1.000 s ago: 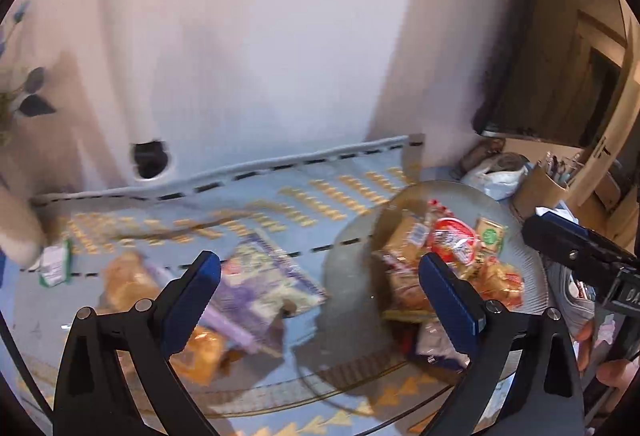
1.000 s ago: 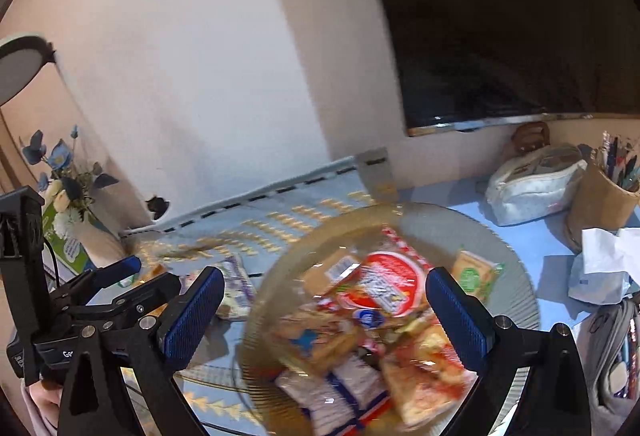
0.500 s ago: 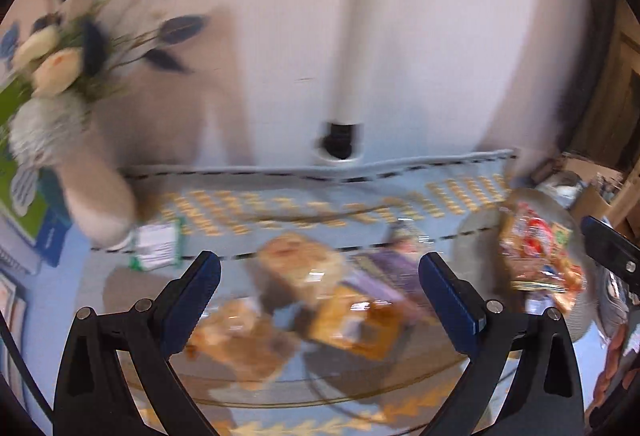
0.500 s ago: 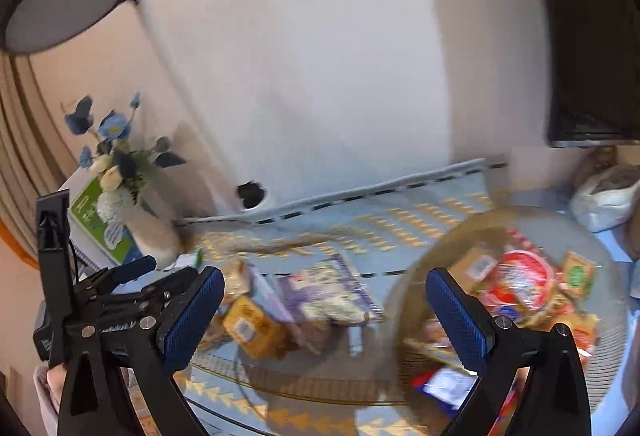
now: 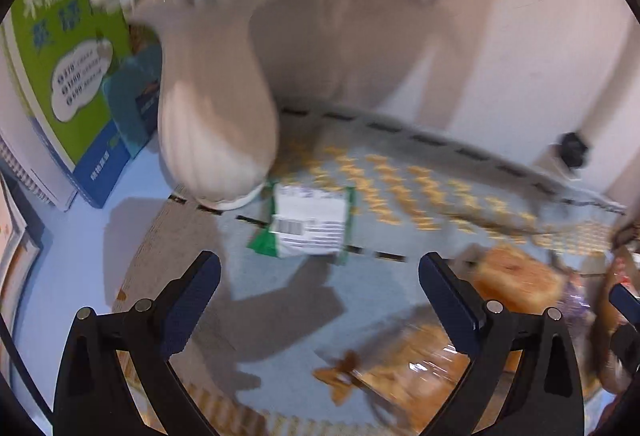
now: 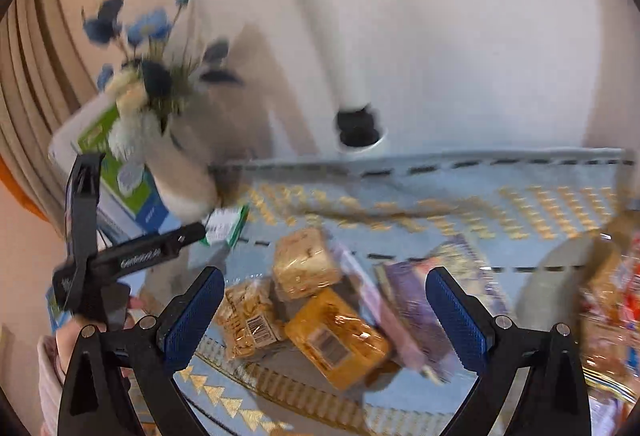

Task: Organize snacks
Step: 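Grasp the white-green wrapped pack by the vase with the left gripper while the right grasps the square cake pack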

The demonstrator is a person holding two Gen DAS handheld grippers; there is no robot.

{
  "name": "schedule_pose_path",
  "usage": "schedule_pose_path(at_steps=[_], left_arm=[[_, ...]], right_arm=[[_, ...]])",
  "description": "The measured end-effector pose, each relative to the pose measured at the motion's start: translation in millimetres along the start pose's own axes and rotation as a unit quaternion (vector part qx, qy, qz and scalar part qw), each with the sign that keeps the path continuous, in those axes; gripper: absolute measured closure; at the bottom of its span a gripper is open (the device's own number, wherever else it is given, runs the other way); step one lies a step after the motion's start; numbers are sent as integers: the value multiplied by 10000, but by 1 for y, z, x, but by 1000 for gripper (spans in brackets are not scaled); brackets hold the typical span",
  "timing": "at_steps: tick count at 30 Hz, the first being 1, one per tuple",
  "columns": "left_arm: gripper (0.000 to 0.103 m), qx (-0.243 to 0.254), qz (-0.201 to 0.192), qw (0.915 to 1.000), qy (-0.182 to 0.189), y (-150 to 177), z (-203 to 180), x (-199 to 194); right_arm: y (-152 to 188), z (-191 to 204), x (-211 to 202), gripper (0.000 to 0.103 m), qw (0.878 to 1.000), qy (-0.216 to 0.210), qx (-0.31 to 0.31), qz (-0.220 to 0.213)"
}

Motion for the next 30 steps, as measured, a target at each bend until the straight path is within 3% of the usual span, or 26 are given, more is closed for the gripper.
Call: schedule_pose_path(at_steps=[7,9,13,18,22,30], left_arm=[[4,-90,213,9992,-333,10,10,55],[4,-64,192,9995,-243,13,7,66],[1,312,101,9985,-444,15,-3,73],[1,294,80,9985,-454,15,-9,75],[1,283,80,9985,-470,17,-9,74],[0,280,82,9984,-480,17,-10,75]], right_arm=[[18,12,61,3,9972,114,-633,393],[19,11,73,3,9960,239,-765,385],[19,8,91,3,9978,235,-573,255],[10,1,94,3,9981,361,-359,-347],[11,9,95,3,9956,361,-742,-446],[19,7,91,3,9948,377,-807,-485]])
Point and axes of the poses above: each gripper's, at about its wrist camera, not at the fingertips, and x roughly the way its jaws point, z to its left, y to its underside, the point moved 10 cm from there along x, roughly the way its jaws point, and after that the axes turned 8 degrees about -z, right-handed, at the moved point
